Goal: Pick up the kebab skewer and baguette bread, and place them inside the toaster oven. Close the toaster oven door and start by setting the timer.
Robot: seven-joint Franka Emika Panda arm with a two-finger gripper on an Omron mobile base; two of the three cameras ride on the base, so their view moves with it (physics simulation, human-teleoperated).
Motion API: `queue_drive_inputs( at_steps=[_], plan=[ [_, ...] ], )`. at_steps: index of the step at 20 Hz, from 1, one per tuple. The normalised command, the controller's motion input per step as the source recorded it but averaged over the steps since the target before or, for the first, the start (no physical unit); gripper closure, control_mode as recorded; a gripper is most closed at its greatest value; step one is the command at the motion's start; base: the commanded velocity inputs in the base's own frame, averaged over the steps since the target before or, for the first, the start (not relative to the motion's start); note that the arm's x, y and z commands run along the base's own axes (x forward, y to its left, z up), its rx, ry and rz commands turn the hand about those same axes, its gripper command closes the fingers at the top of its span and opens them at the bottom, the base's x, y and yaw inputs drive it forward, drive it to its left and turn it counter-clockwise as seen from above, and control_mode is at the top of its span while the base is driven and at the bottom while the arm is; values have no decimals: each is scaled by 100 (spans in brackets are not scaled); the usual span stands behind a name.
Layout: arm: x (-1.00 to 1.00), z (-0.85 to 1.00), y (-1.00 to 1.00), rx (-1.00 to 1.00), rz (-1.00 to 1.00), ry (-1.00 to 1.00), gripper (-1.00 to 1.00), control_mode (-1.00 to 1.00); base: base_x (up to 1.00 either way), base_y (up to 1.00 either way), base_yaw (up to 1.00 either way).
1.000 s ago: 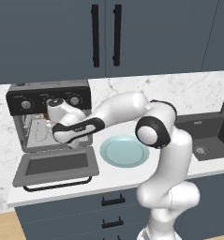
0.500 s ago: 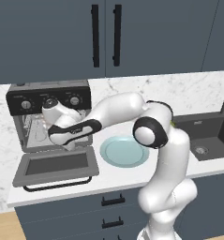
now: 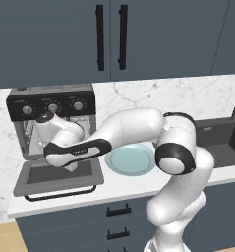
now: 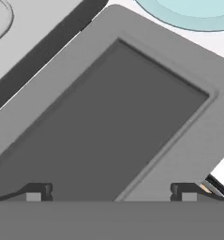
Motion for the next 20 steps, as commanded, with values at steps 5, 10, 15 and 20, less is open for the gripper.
queue_drive_inputs(
  at_steps=[5,10,15,20],
  plan=[
    [-98,-11,-8,2,27,0,-100,-100,0,0,0],
    [-62,-32,0,0,29,1,-100,-100,0,0,0],
    [-36,-32,0,0,27,6,-100,-100,0,0,0],
    [27,-16,15,0,25,0,-100,-100,0,0,0]
  ],
)
